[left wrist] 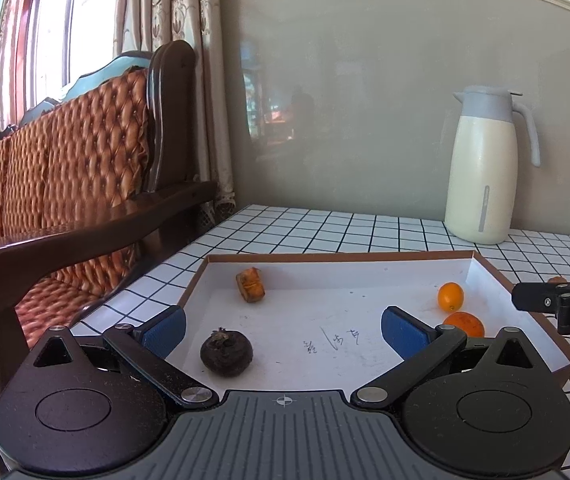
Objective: Organize fruits
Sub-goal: 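Move both open tools back over the remaining fruits on the tablecloth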
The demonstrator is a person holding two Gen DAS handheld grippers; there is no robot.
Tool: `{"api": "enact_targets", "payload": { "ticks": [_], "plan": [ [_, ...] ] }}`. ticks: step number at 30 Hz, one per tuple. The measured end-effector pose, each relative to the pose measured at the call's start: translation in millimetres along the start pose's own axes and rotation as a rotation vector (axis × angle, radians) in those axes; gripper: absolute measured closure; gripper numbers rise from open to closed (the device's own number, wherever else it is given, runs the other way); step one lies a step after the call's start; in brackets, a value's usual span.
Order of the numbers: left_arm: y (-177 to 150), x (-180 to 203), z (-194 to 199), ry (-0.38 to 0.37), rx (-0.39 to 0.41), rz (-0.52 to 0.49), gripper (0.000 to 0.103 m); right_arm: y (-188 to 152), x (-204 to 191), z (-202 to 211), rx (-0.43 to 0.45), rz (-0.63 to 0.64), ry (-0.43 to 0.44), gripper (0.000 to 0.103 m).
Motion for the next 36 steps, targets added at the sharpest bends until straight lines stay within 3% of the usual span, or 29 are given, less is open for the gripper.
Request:
{"api": "enact_targets", "payload": {
  "ticks": [5,36],
  "plan": [
    [0.3,5.5,2.8,-0.010,0.005,-0.004,0.000,-1.4,-0.8,5.9,0.034,0.028,-0.059,0.006],
    [4.9,84.8,20.7,-0.120,0.054,-0.106,0.000,-23.4,56.7,44.6,0.081,-0.010,-0.136,0.006]
  ]
}}
Point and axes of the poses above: each gripper's, at about its wrist camera, not at the fingertips, and z roughly against the way its jaws point, x to its right, y to its top, the point moved 2 cm from there along -z, roughly the way its jaws point, and after that the axes turned 12 degrees about -x, right-handed, at the moved point
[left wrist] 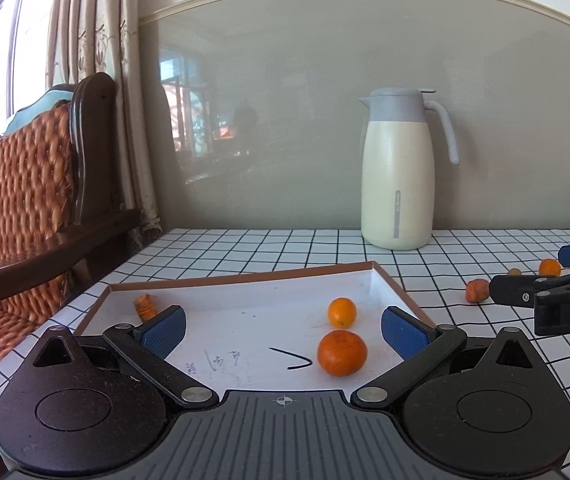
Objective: Organize fruits
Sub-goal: 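Move both open tools back over the remaining fruits on the tablecloth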
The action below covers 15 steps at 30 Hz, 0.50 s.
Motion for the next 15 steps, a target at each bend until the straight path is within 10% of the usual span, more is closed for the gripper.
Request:
{"api": "enact_targets", "payload": {
  "ticks": [15],
  "plan": [
    [1.0,47.5,-1.0,-0.054,0.006,-0.056,0.000,-15.5,43.3,12.4,0.003,-0.037,-0.046,0.006]
  ]
}}
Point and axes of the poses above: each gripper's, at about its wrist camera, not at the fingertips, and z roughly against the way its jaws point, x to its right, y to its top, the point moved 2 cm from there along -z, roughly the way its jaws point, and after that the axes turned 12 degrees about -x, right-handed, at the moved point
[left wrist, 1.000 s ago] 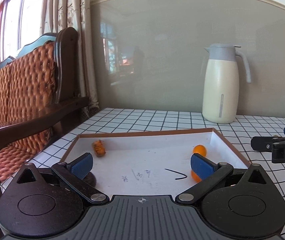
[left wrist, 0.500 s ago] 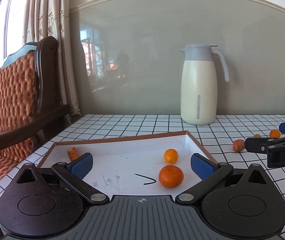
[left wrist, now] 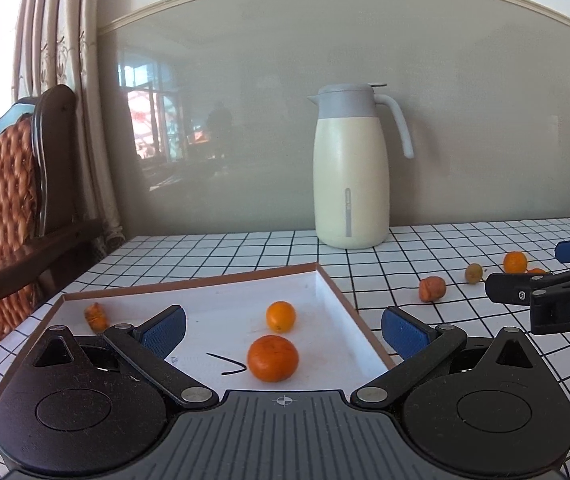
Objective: Organize fruits
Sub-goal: 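Move both open tools back over the remaining fruits on the tablecloth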
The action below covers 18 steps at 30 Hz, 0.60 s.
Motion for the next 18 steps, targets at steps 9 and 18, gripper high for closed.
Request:
{"api": "enact_targets", "payload": {
  "ticks": [9,18],
  "plan": [
    [0.6,25.3,-1.0,-0.026,-0.004,-0.035,0.000,-8.7,22.4,5.3,-0.005,-0.023,-0.025,0.006],
    [3.1,50.3,-1.3,-0.066,-0.007,-0.068,0.000,-13.6,38.9,6.6,-0.005,-0.044,-0.040,0.006]
  ]
}}
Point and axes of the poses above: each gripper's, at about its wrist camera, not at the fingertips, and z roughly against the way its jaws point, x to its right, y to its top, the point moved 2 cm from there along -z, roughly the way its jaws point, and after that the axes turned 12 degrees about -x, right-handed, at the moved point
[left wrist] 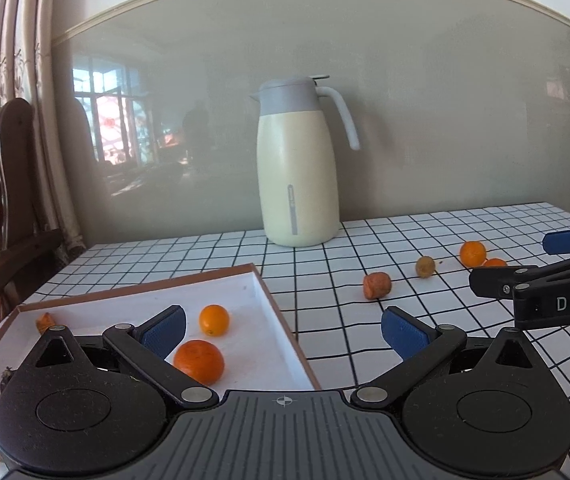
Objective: Organize fruits
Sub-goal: 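Move both open tools back over the remaining fruits on the tablecloth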
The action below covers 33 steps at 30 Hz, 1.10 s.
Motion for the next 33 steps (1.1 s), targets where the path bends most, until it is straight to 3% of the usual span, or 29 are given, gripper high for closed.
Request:
{"api": "enact_targets", "payload": {
  "ticks": [26,33],
  "plan": [
    [8.8,61.1,-14.7,-0.085,0.017,-0.044,0.000,-20.7,59.3,-2.5,-0.035,-0.066,-0.090,0.010],
    [13.5,74.9,-34.4,-0.055,-0.003,-0.040,0.000,-21.7,75.9,-8.9,-0.044,-0.089,-0.087,0.016]
  ]
}}
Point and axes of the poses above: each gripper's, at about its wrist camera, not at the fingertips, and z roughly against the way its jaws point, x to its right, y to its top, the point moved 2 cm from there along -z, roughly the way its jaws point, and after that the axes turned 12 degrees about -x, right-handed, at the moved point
